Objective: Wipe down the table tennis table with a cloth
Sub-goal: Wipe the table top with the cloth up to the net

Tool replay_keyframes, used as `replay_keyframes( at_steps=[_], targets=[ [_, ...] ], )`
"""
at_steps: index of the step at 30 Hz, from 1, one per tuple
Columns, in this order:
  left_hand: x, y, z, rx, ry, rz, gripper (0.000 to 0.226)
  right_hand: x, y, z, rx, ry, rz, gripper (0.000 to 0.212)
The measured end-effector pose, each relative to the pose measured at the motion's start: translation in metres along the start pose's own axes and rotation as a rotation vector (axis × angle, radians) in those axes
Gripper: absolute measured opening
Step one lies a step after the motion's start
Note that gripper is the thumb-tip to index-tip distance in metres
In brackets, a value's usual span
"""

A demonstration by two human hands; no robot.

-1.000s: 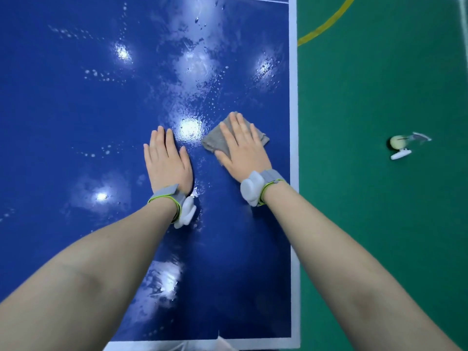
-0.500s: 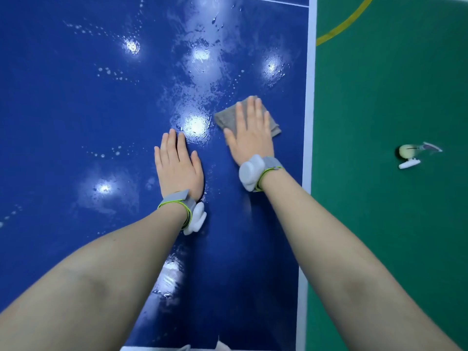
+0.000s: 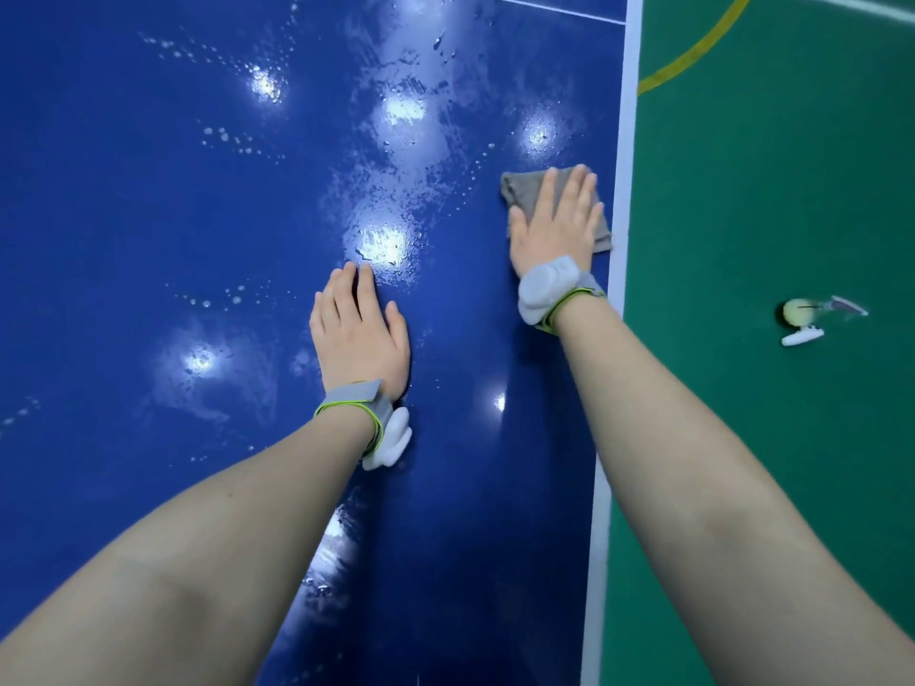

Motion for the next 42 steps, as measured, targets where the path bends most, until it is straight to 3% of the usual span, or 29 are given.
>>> replay_keyframes(
  at_steps=[3,6,11,15,23,27,36,39,42],
  targets=[
    [0.001,0.0,0.0,-0.016,-0.03,0.014,0.051,0.044,0.01,-0.009,0.039,0.002,0.174,0.064],
    [-0.001,-0.007,0.002,-0.055,-0.094,-0.028,0.052,0.046,0.008,-0.009,0.075,-0.005,0.317,0.064],
    [0.002,-0.032,0.007,-0.177,-0.084,-0.094,0.033,-0.02,-0.023,0.009,-0.041,-0.135,0.045,0.061],
    [0.0,-0.034,0.0,-0.155,-0.046,-0.153,0.042,-0.023,-0.026,0.009,-0.078,-0.117,-0.037,0.055],
    [0.0,-0.036,-0.002,-0.133,-0.04,-0.158,0.045,0.08,0.011,-0.016,0.02,-0.035,0.309,0.062],
    [0.001,-0.035,-0.001,-0.125,-0.021,-0.16,0.045,0.081,0.016,-0.017,0.033,-0.022,0.371,0.057],
    [0.002,-0.035,-0.001,-0.107,-0.007,-0.156,0.045,0.015,-0.007,-0.004,-0.036,-0.065,0.029,0.055],
    [0.001,-0.035,-0.001,-0.094,-0.001,-0.154,0.047,0.022,-0.007,-0.004,-0.027,-0.071,-0.001,0.056],
    [0.002,-0.035,0.001,-0.074,0.038,-0.153,0.05,0.048,0.001,-0.01,0.025,-0.04,0.085,0.056]
  ],
)
Point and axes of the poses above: each hand's wrist, its own y-axis away from the middle knuckle, its own z-axis out of the back of the hand, x = y × z, the point moved 6 cm from there along -y, towards the middle knuckle, and after that the axes turned 6 degrees about -y, right-handed, at the moved point
